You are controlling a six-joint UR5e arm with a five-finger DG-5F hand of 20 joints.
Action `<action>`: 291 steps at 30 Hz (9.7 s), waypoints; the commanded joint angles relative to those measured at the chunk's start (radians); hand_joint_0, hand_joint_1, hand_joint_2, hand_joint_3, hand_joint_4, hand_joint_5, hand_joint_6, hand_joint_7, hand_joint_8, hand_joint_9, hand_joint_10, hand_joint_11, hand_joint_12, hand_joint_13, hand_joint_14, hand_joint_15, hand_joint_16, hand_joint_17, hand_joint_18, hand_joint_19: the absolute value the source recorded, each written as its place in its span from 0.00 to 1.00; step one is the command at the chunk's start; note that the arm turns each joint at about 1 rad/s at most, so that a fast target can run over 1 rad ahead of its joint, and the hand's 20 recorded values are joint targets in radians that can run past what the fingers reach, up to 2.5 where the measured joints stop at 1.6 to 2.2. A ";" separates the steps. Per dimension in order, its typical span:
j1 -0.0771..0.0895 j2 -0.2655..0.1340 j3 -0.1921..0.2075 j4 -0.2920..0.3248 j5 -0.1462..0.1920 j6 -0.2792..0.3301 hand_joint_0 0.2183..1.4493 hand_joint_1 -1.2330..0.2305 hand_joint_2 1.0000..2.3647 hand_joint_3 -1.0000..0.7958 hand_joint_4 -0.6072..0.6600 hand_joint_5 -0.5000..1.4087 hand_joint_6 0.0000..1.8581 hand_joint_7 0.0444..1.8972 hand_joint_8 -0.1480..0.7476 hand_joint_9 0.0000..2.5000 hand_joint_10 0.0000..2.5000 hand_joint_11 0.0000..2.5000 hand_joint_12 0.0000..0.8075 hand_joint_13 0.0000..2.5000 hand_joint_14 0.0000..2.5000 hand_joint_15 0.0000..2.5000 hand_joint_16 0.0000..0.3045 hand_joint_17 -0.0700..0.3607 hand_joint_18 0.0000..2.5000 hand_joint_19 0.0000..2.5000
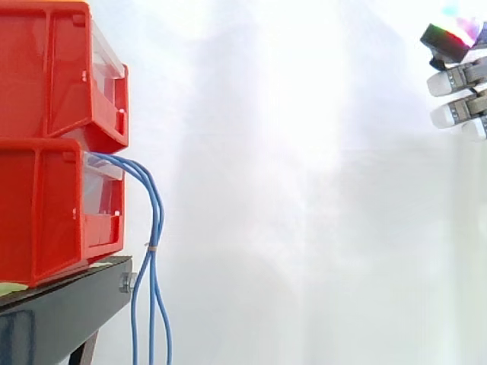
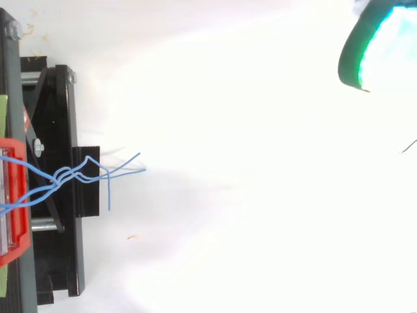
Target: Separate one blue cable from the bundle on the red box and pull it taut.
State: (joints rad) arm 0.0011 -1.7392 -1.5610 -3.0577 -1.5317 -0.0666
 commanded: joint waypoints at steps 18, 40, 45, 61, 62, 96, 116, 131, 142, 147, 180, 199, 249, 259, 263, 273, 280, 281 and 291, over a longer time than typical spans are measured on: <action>0.030 -0.089 -0.001 0.060 0.101 -0.090 0.22 0.49 0.00 0.28 0.56 0.13 0.27 0.32 0.36 0.10 0.00 0.00 0.39 0.01 0.00 0.00 0.15 0.40 0.00 0.03; 0.102 -0.261 0.001 0.347 0.292 -0.174 0.22 0.49 0.00 0.28 0.57 0.14 0.27 0.33 0.37 0.11 0.00 0.00 0.39 0.01 0.00 0.00 0.15 0.40 0.00 0.03; 0.122 -0.289 0.001 0.392 0.329 -0.246 0.22 0.49 0.00 0.28 0.58 0.14 0.27 0.34 0.37 0.12 0.00 0.00 0.39 0.01 0.00 0.00 0.15 0.40 0.00 0.03; 0.172 -0.373 0.001 0.553 0.383 -0.354 0.22 0.48 0.00 0.28 0.59 0.15 0.27 0.34 0.38 0.14 0.00 0.00 0.39 0.03 0.00 0.00 0.15 0.39 0.00 0.03; 0.175 -0.384 0.001 0.554 0.387 -0.354 0.22 0.48 0.00 0.28 0.59 0.15 0.27 0.34 0.38 0.14 0.00 0.00 0.39 0.03 0.00 0.00 0.15 0.39 0.00 0.03; 0.192 -0.668 0.292 0.619 0.495 -0.326 0.22 0.47 0.00 0.28 0.59 0.15 0.27 0.35 0.39 0.17 0.00 0.00 0.37 0.05 0.00 0.00 0.14 0.38 0.00 0.03; 0.226 -0.737 0.306 0.702 0.487 -0.325 0.23 0.47 0.00 0.28 0.61 0.16 0.27 0.36 0.39 0.19 0.00 0.00 0.36 0.06 0.00 0.00 0.14 0.38 0.00 0.04; 0.235 -0.780 0.315 0.815 0.469 -0.397 0.23 0.47 0.00 0.28 0.62 0.16 0.27 0.37 0.40 0.19 0.00 0.00 0.36 0.06 0.00 0.00 0.14 0.38 0.00 0.05; 0.235 -0.780 0.345 0.774 0.463 -0.328 0.24 0.46 0.00 0.28 0.65 0.19 0.27 0.44 0.39 0.24 0.00 0.02 0.35 0.10 0.00 0.00 0.13 0.37 0.04 0.07; 0.237 -0.778 0.346 0.768 0.455 -0.280 0.25 0.45 0.00 0.28 0.68 0.20 0.27 0.50 0.39 0.28 0.00 0.05 0.36 0.13 0.00 0.02 0.13 0.37 0.06 0.08; 0.235 -0.629 0.346 0.421 0.406 -0.177 0.29 0.39 0.00 0.28 0.63 0.22 0.31 0.63 0.39 0.31 0.00 0.09 0.36 0.16 0.00 0.04 0.12 0.35 0.10 0.11; 0.209 -0.596 0.453 0.157 0.420 -0.048 0.29 0.41 0.00 0.28 0.63 0.22 0.31 0.64 0.39 0.32 0.00 0.09 0.36 0.17 0.00 0.04 0.12 0.35 0.12 0.11; 0.238 -0.543 0.455 0.007 0.424 -0.001 0.33 0.30 0.01 0.40 0.51 0.21 0.49 0.50 0.40 0.42 0.01 0.20 0.37 0.25 0.00 0.11 0.12 0.35 0.22 0.16; 0.244 -0.543 0.457 0.007 0.421 0.007 0.42 0.24 0.00 0.29 0.38 0.20 0.51 0.47 0.38 0.41 0.01 0.21 0.36 0.26 0.00 0.10 0.11 0.35 0.24 0.15; 0.244 -0.543 0.455 0.007 0.420 0.024 0.37 0.25 0.00 0.28 0.43 0.20 0.50 0.47 0.37 0.41 0.01 0.21 0.36 0.27 0.00 0.11 0.11 0.34 0.25 0.15; 0.244 -0.543 0.457 0.004 0.420 0.033 0.26 0.39 0.00 0.28 0.53 0.20 0.48 0.46 0.39 0.42 0.01 0.20 0.38 0.26 0.00 0.11 0.12 0.36 0.24 0.17; 0.244 -0.543 0.458 0.004 0.420 0.033 0.25 0.45 0.00 0.28 0.53 0.20 0.48 0.46 0.40 0.42 0.01 0.19 0.37 0.26 0.00 0.11 0.12 0.36 0.23 0.18; 0.244 -0.543 0.458 0.004 0.420 0.033 0.27 0.47 0.00 0.28 0.53 0.20 0.48 0.46 0.40 0.42 0.01 0.20 0.37 0.25 0.00 0.11 0.12 0.35 0.23 0.18; 0.244 -0.543 0.458 0.004 0.421 0.033 0.31 0.35 0.01 0.42 0.54 0.20 0.50 0.46 0.42 0.41 0.01 0.21 0.37 0.24 0.00 0.10 0.13 0.36 0.23 0.17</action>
State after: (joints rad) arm 0.2454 -2.2826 -1.1029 -3.0539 -1.1120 -0.0337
